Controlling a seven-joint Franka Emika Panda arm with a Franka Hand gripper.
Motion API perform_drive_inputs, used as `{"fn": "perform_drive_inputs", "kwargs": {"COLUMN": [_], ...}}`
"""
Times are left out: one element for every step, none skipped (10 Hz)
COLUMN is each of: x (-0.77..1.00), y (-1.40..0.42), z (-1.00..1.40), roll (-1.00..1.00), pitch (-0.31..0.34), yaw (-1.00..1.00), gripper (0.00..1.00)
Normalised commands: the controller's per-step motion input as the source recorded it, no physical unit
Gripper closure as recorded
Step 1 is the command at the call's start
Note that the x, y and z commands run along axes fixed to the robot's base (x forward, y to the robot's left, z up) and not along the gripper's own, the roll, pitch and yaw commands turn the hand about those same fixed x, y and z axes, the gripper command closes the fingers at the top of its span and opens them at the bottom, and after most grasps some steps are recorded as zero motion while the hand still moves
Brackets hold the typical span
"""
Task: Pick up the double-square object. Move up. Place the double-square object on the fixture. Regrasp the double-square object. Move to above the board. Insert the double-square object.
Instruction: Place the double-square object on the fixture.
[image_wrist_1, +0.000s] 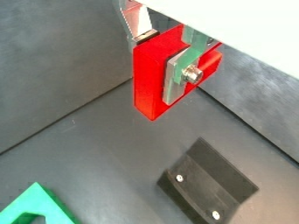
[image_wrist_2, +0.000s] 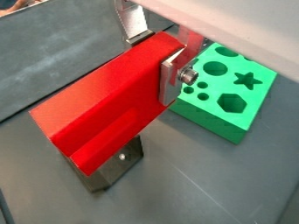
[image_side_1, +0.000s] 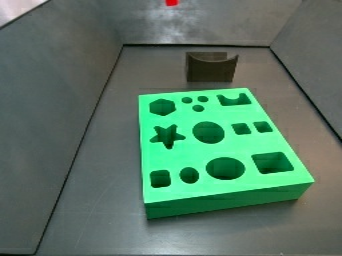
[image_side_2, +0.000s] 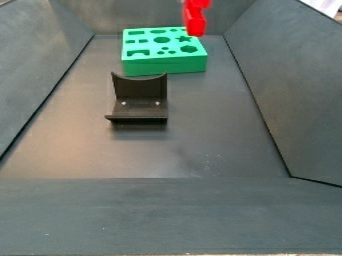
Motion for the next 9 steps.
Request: {"fn": "perform_drive_inputs", "kwargs": {"x": [1.00,1.00,1.00,1.00,1.00,1.00,1.00,0.98,0.88], "y": [-0.11,-0.10,-0.08,0.41,0.45,0.40,0.24,0.21,0.16], "z": [0.07,0.06,0.05,-0.46,-0.49,-0.41,-0.25,-0.20,-0.13], "roll": [-0.06,-0.06,-0.06,-1.00,-1.00,-1.00,-1.00,-1.00,-1.00], "pitch": [0.143,0.141,0.144,0.092,0.091,0.077,0.076,0.086,0.102], "yaw": [0.00,0.01,0.02,-0.06,-0.06,-0.08,-0.08,-0.09,-0.09], "gripper": [1.00,1.00,1.00,1.00,1.00,1.00,1.00,1.00,1.00]}}
